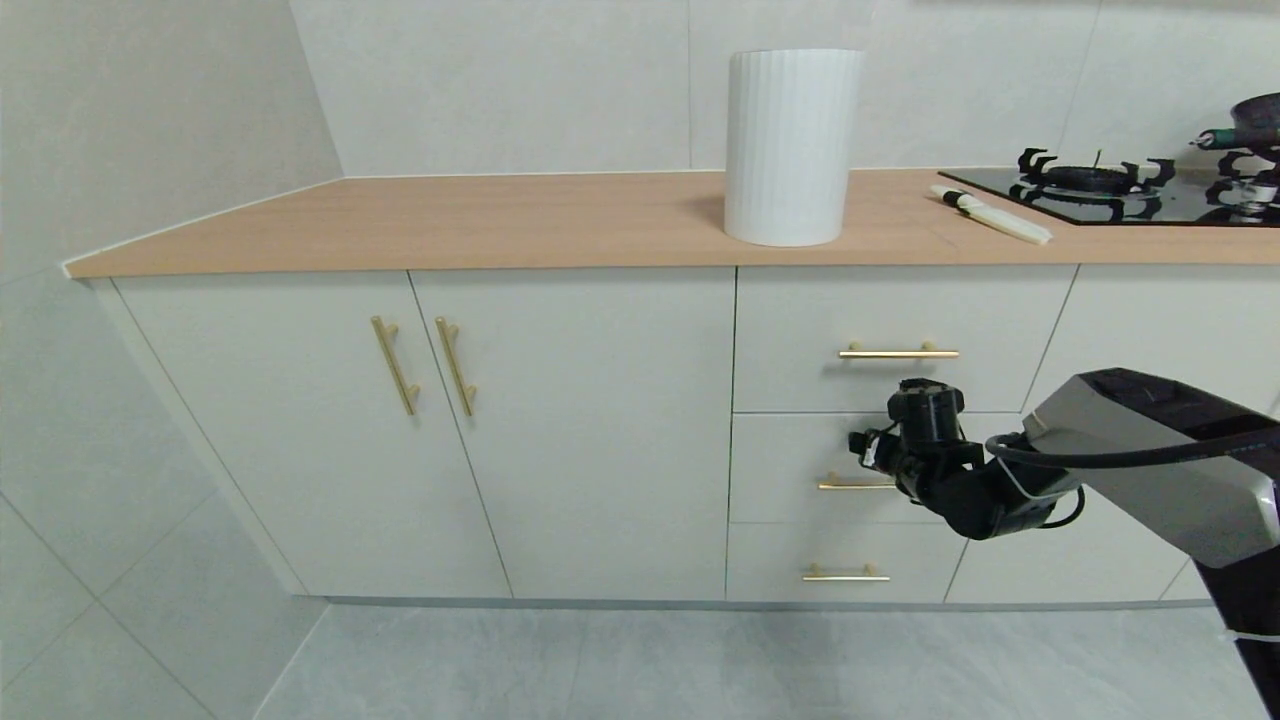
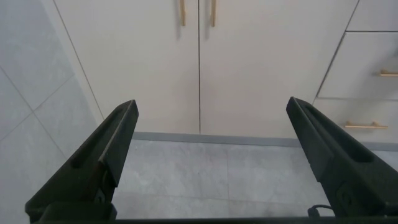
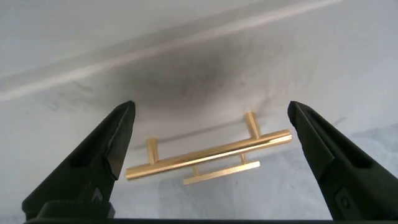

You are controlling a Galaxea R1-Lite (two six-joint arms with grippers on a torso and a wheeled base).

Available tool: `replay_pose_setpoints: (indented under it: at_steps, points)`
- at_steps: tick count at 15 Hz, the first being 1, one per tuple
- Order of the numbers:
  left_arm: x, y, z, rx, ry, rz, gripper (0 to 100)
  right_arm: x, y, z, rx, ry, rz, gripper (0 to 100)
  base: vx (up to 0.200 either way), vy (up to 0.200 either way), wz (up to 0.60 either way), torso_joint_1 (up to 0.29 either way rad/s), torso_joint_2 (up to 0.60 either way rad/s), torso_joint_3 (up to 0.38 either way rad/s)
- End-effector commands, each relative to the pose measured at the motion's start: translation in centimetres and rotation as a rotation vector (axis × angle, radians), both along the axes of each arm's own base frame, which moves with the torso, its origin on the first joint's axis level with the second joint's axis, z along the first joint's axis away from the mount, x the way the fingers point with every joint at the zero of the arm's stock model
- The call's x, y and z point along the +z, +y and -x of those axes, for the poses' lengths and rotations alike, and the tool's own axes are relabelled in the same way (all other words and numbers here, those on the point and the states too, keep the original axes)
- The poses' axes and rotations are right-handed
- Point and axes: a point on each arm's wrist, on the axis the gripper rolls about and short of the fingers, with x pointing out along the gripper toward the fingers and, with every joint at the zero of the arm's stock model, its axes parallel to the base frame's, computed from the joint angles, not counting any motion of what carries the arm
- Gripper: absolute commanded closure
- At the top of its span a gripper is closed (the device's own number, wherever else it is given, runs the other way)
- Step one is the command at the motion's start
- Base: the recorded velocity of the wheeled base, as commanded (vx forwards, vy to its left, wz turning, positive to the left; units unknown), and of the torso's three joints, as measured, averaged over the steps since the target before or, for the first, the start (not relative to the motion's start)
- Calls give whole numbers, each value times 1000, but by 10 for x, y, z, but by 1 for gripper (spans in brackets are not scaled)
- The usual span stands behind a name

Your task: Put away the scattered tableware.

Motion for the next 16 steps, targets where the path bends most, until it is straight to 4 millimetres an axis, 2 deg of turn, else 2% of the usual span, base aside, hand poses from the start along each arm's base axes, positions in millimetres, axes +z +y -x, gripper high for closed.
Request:
replay_pose_setpoints:
  at_steps: [1,3,5,6,7,10,11,12,13,14,15,16]
  points:
    - [0,0,0,0,0,0,0,0,0,-2,-2,-7,-5,0,0,0,0,0,0,0]
    - [0,0,0,2,0,0,0,1,0,-2,-3,-7,-4,0,0,0,0,0,0,0]
    - [0,0,0,0,0,0,0,11,-1,1,-6,-20,-9,0,0,0,0,0,0,0]
    - [0,0,0,0,0,0,0,14,-2,6,-6,-11,-7,0,0,0,0,0,0,0]
    - [0,0,0,0,0,0,0,30,-3,23,3,-3,-3,0,0,0,0,0,0,0]
    - [0,0,0,2,0,0,0,89,-13,83,21,-37,-5,0,0,0,0,0,0,0]
    - [0,0,0,2,0,0,0,110,-20,109,18,-63,-2,0,0,0,0,0,0,0]
    - [0,0,0,0,0,0,0,135,-29,147,20,-103,2,0,0,0,0,0,0,0]
    - [0,0,0,0,0,0,0,140,-31,155,21,-112,3,0,0,0,0,0,0,0]
    - [0,0,0,0,0,0,0,159,-41,197,29,-157,17,0,0,0,0,0,0,0]
    - [0,0,0,0,0,0,0,172,-57,258,51,-216,81,0,0,0,0,0,0,0]
    - [0,0,0,2,0,0,0,173,-62,275,54,-233,103,0,0,0,0,0,0,0]
